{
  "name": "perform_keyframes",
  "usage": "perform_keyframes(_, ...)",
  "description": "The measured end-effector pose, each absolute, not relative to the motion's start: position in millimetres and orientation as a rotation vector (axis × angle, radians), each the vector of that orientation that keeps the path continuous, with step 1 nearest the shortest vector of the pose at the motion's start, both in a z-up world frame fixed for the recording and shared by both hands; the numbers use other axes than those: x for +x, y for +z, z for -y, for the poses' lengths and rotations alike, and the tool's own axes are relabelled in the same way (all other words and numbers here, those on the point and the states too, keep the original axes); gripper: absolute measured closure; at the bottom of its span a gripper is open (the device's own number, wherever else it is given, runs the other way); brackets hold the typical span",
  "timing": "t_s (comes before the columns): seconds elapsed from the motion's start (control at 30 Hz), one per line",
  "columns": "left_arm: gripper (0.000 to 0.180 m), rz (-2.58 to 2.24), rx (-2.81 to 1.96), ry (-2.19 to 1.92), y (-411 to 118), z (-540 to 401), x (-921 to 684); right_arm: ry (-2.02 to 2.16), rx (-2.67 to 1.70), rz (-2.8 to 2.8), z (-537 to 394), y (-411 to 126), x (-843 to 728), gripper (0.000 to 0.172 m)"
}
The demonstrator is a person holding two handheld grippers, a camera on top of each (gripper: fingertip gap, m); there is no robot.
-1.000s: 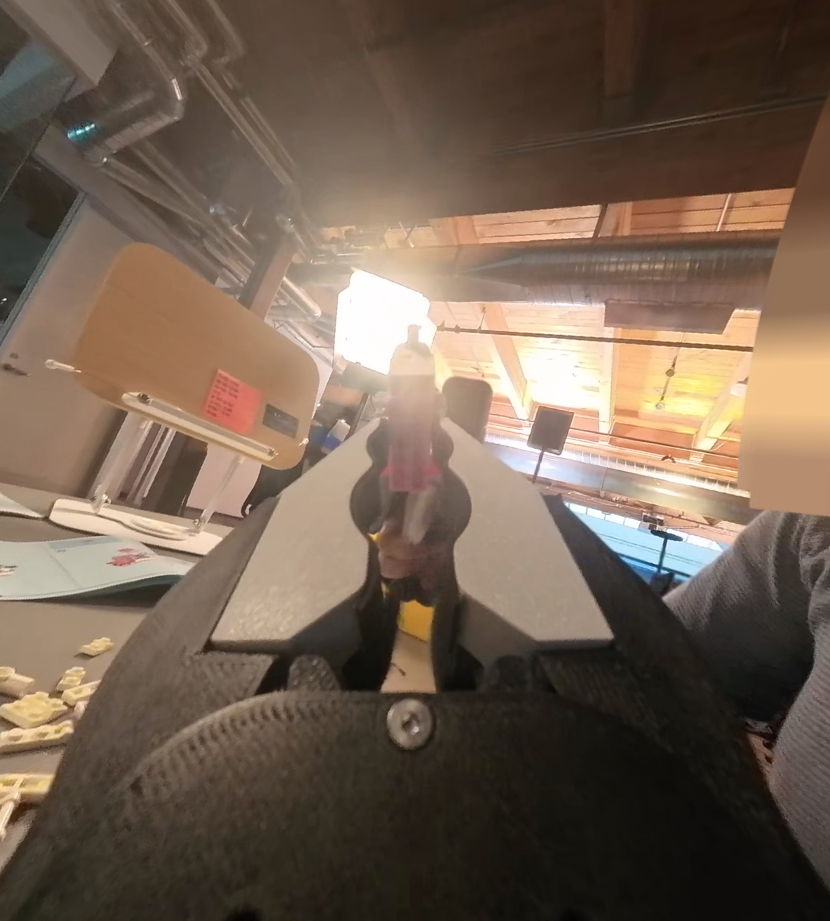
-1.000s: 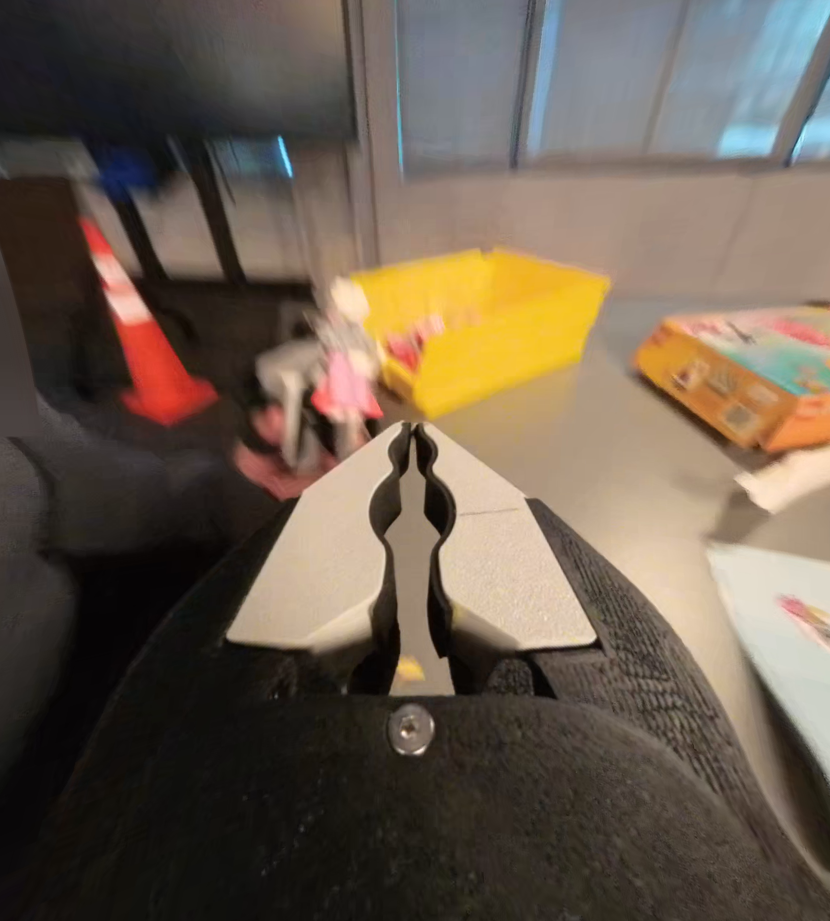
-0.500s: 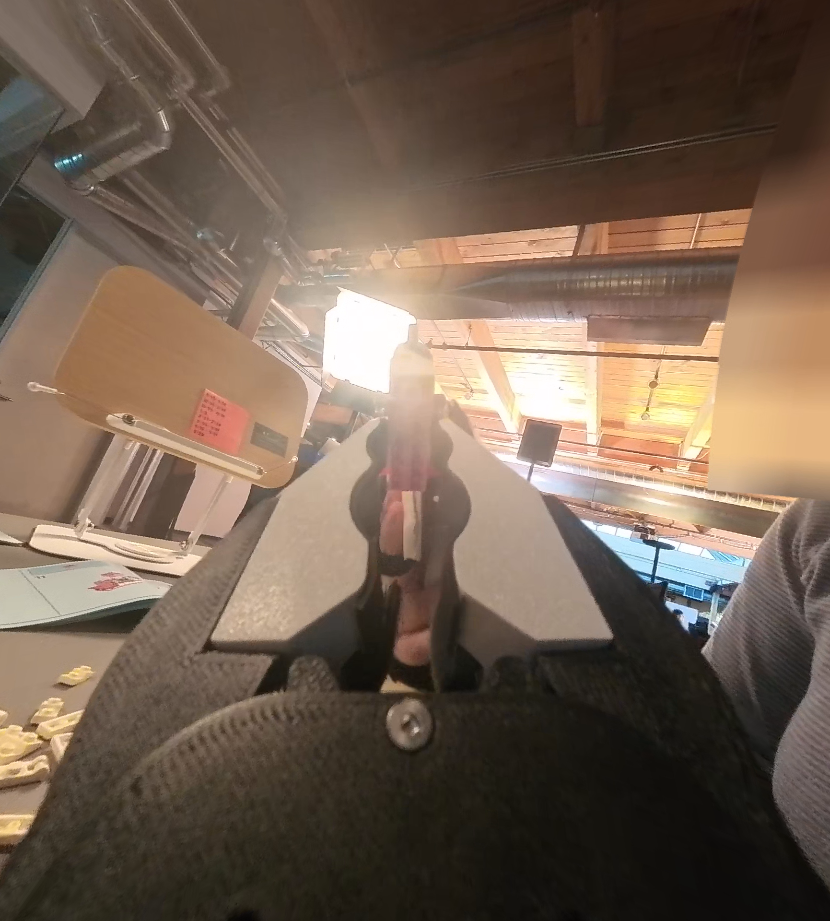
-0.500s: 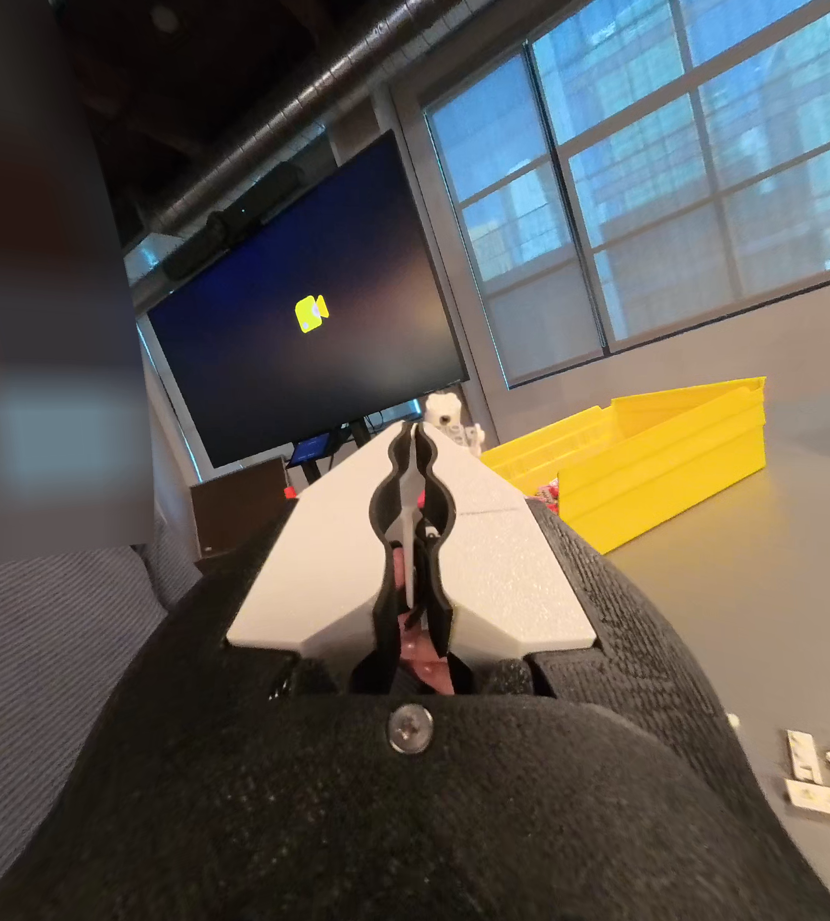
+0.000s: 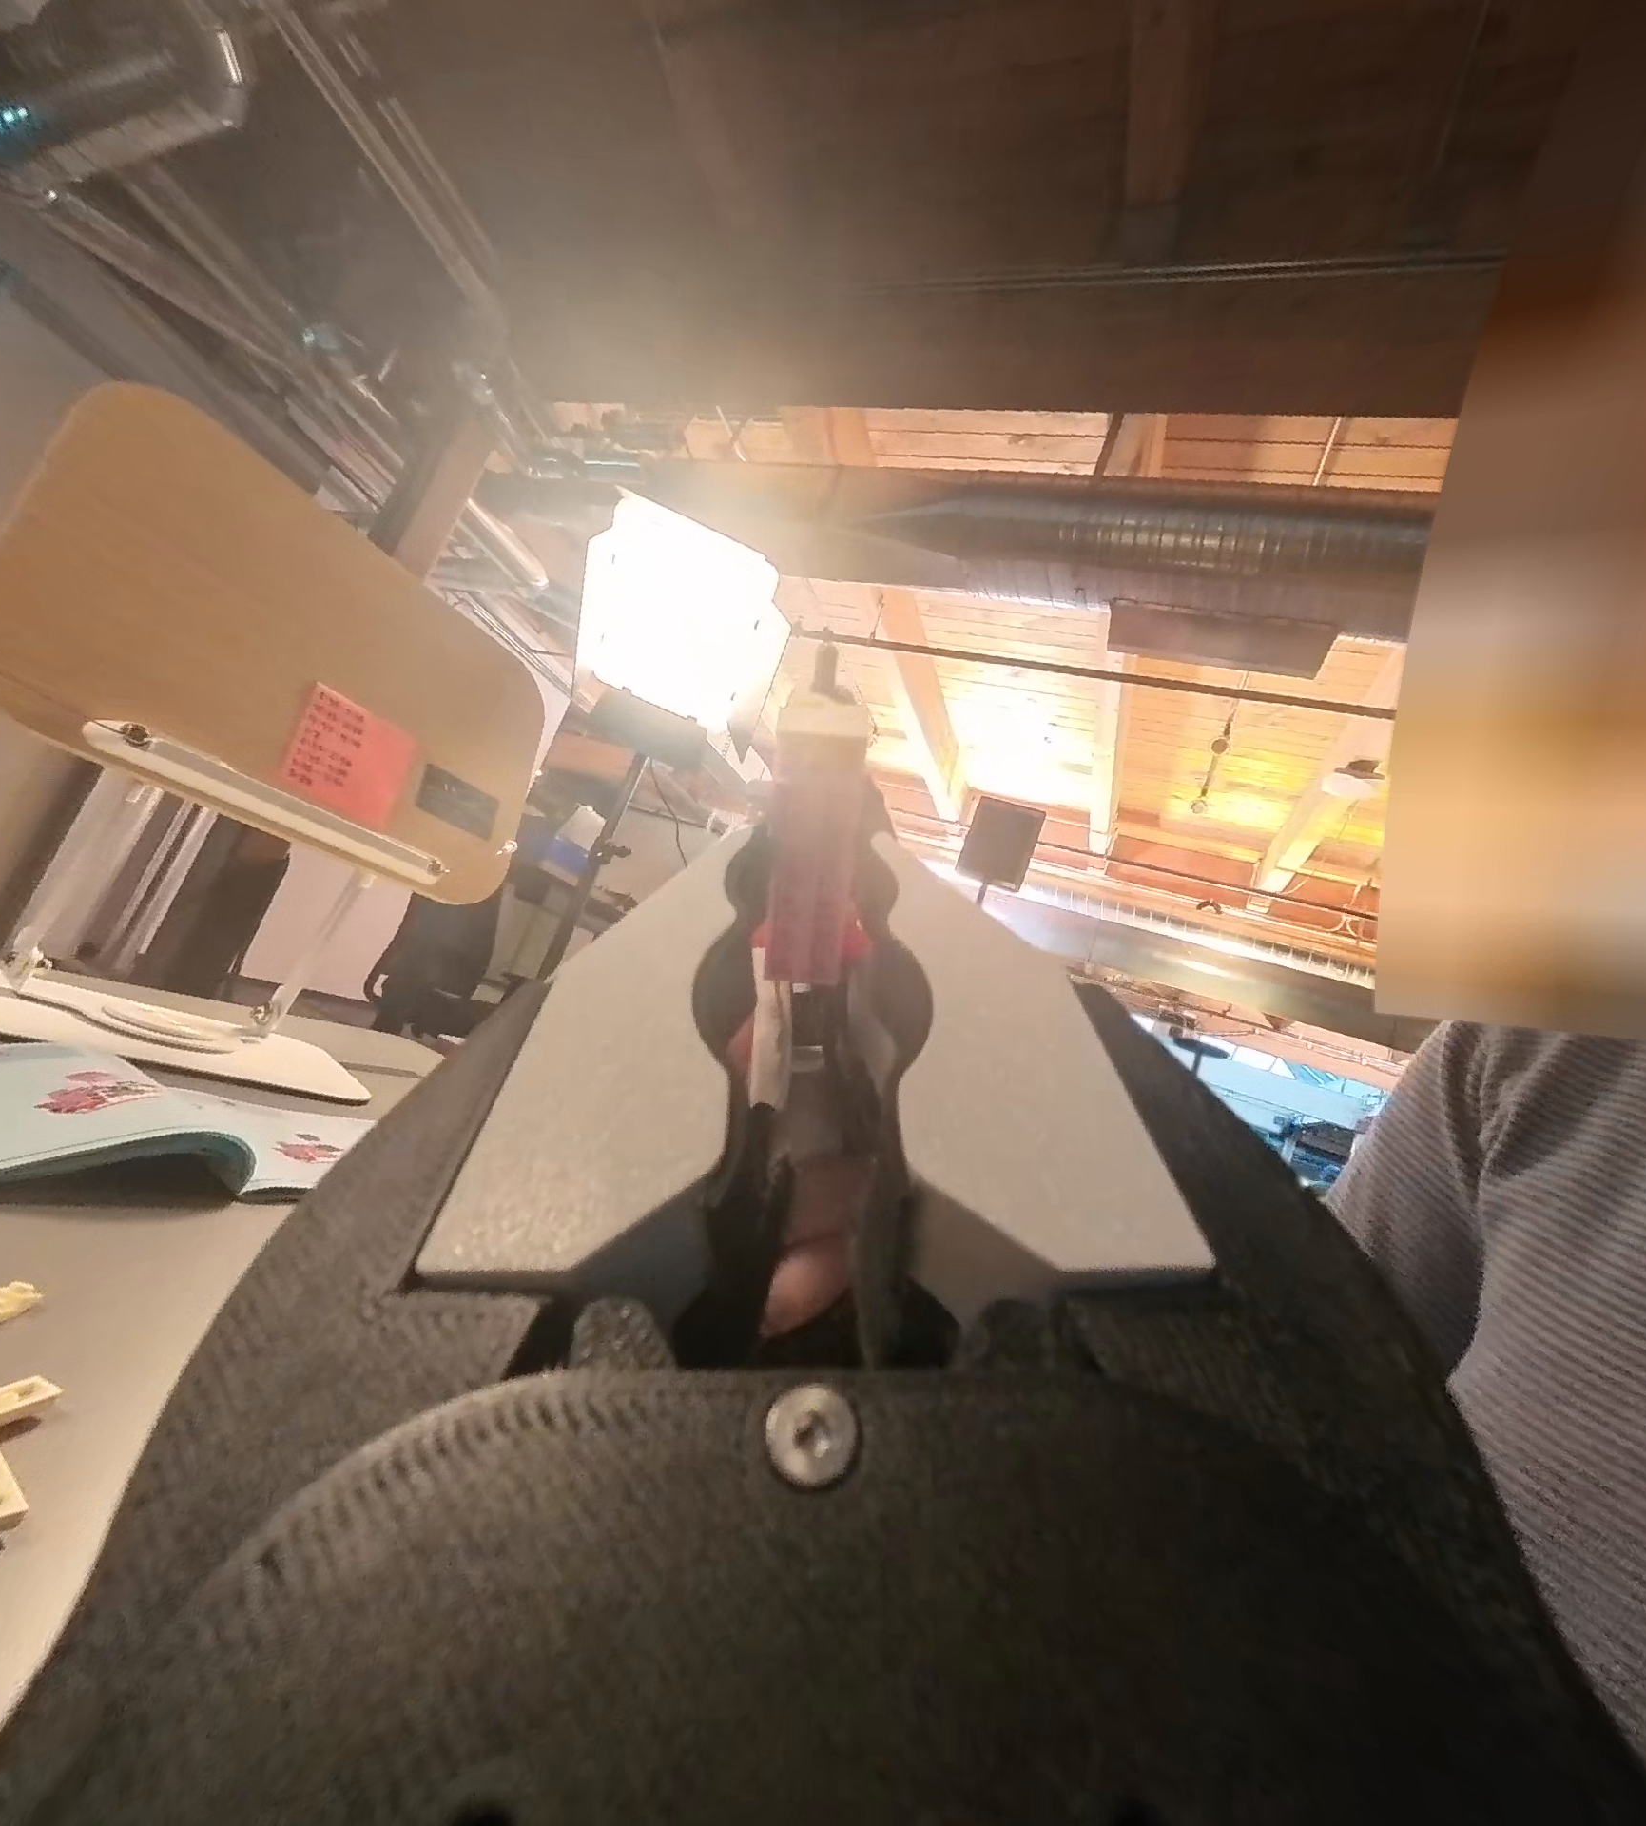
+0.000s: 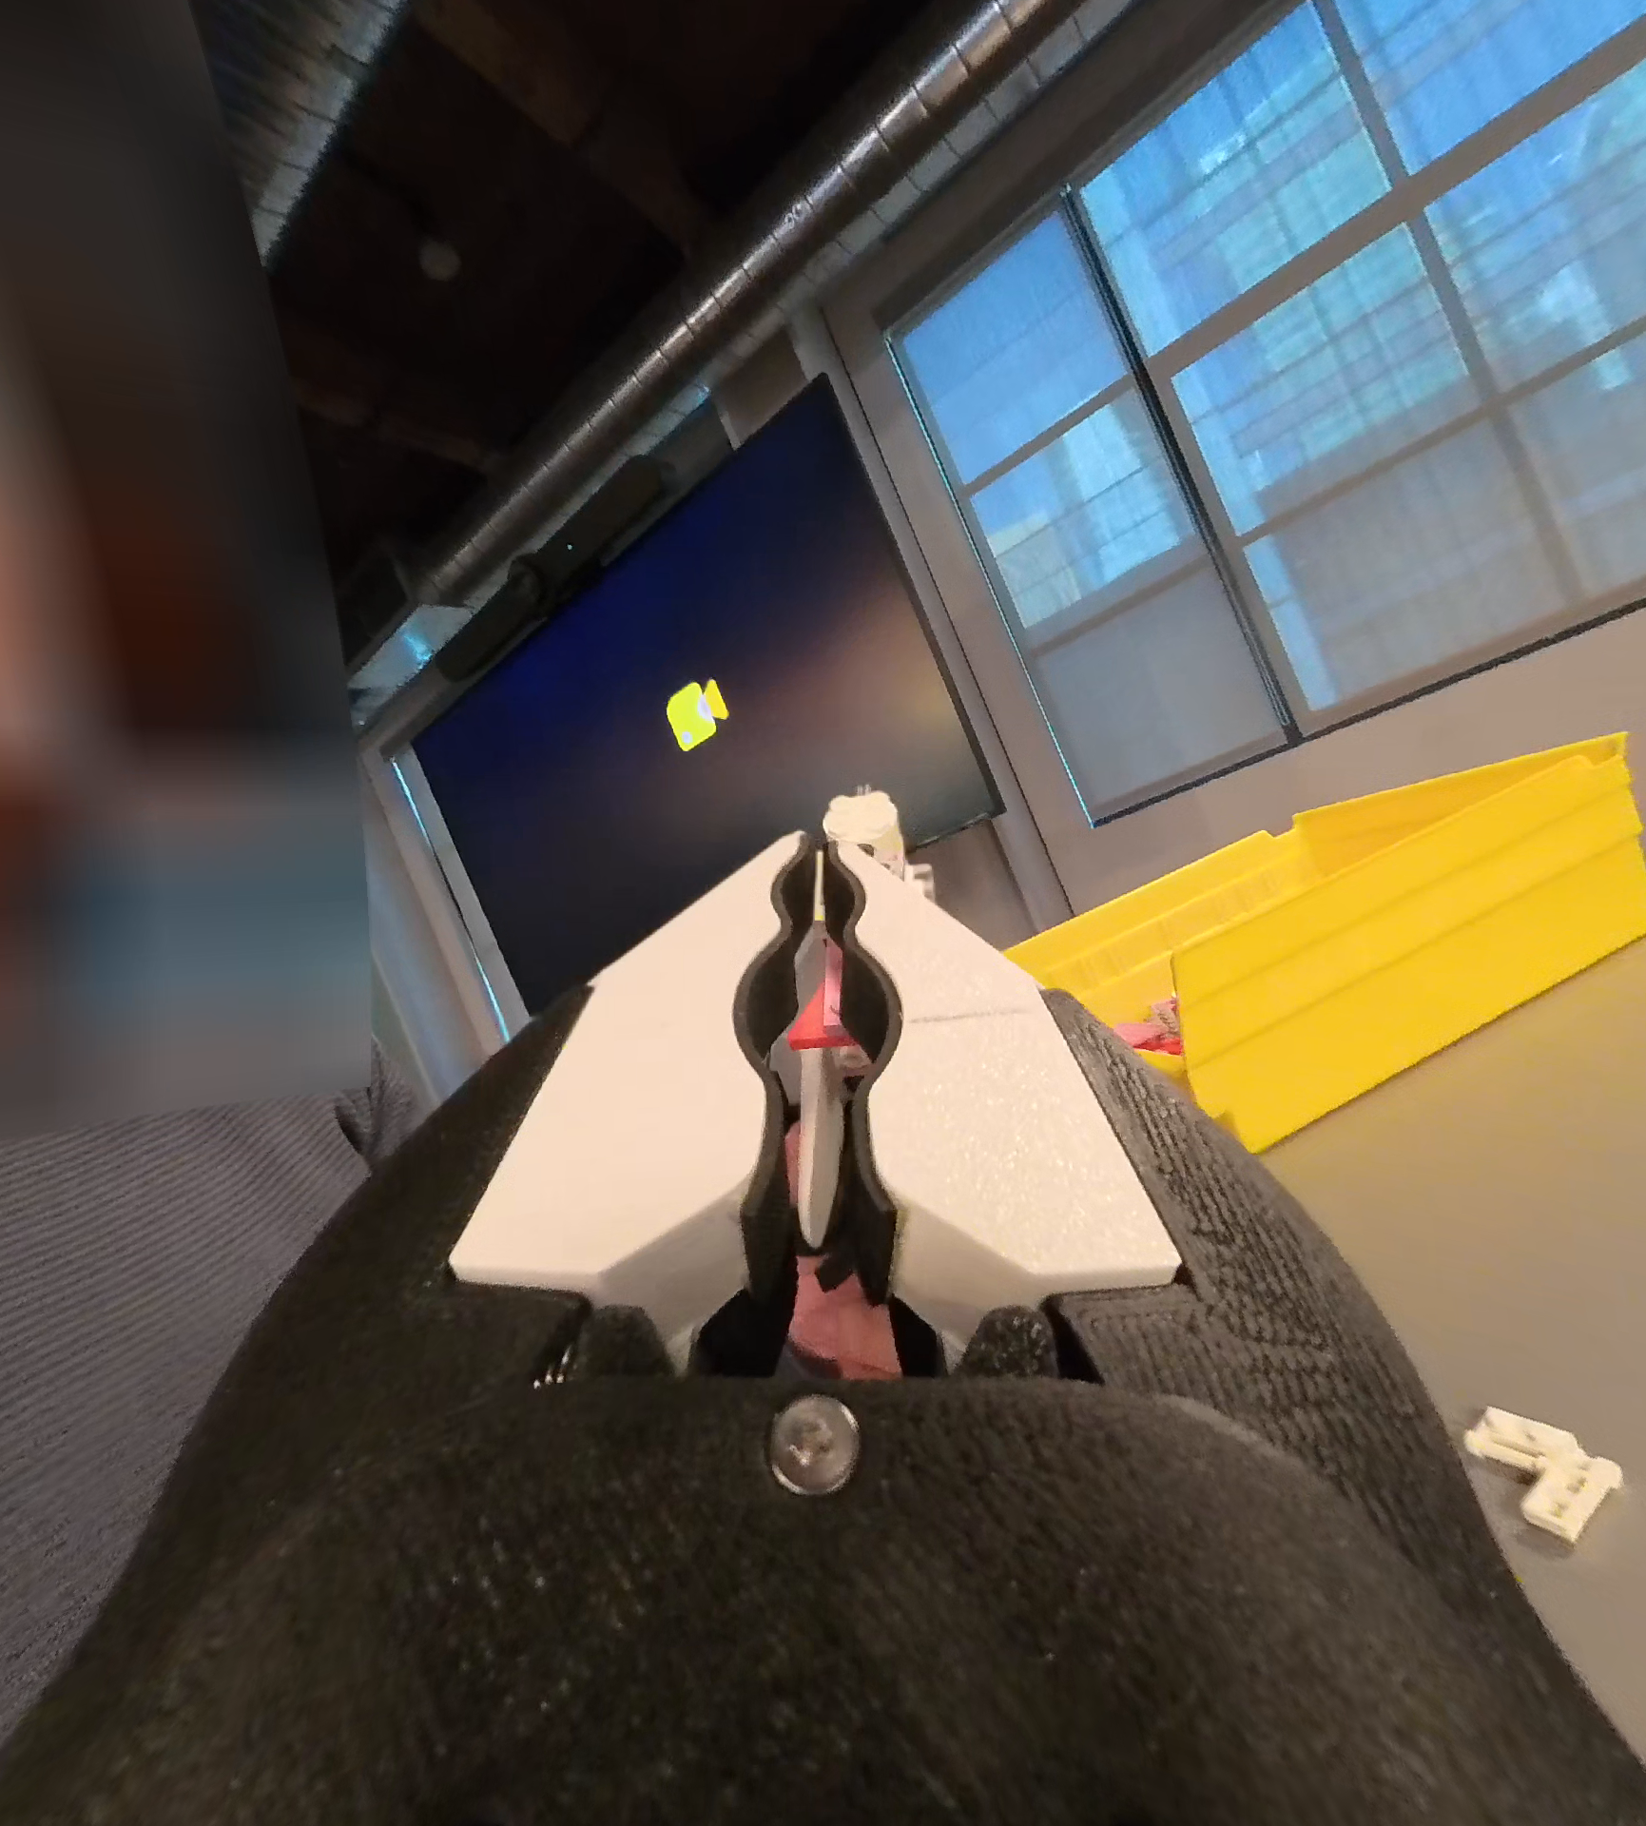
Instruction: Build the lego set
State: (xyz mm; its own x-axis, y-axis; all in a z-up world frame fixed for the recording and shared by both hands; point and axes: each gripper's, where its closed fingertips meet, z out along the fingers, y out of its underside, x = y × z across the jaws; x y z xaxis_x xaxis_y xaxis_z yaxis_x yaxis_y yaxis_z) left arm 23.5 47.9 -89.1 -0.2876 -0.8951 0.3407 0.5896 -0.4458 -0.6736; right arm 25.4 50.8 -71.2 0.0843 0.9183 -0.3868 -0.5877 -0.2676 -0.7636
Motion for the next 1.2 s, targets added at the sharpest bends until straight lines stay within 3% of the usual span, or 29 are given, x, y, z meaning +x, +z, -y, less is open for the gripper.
perform_keyframes(0.33,0.166,-0.481,-0.914,-1.787,-92.9,-62.2,19.7,1.336,-1.182,0.407,-64.9,-78.7,62.7,0.172)
perform_keyframes(0.53,0.166,-0.475,-0.949,-1.734,-97.0,-66.9,20.9,0.864,-1.932,0.651,-82.6,-210.5,117.8,0.172)
perform_keyframes(0.77,0.165,-0.494,-0.961,-1.732,-98.8,-65.4,24.1,0.627,-2.227,0.805,-71.6,-261.1,142.1,0.172)
perform_keyframes(0.83,0.165,-0.498,-0.967,-1.728,-99.6,-65.4,25.3,0.610,-2.230,0.794,-72.8,-258.6,140.7,0.165)
perform_keyframes(0.9,0.165,-0.500,-0.970,-1.728,-100.0,-65.6,25.9,0.586,-2.169,0.768,-77.1,-241.8,136.3,0.134)
perform_keyframes(0.97,0.165,-0.509,-0.975,-1.744,-100.7,-64.3,27.5,0.636,-1.935,0.768,-78.4,-196.9,110.9,0.113)
perform_keyframes(1.07,0.166,-0.548,-0.982,-1.794,-102.2,-58.7,33.5,0.820,-1.595,0.800,-59.5,-133.5,64.7,0.121)
perform_keyframes(1.2,0.166,-0.599,-1.001,-1.830,-105.7,-51.9,40.6,1.068,-1.489,0.778,-46.3,-119.2,40.5,0.131)
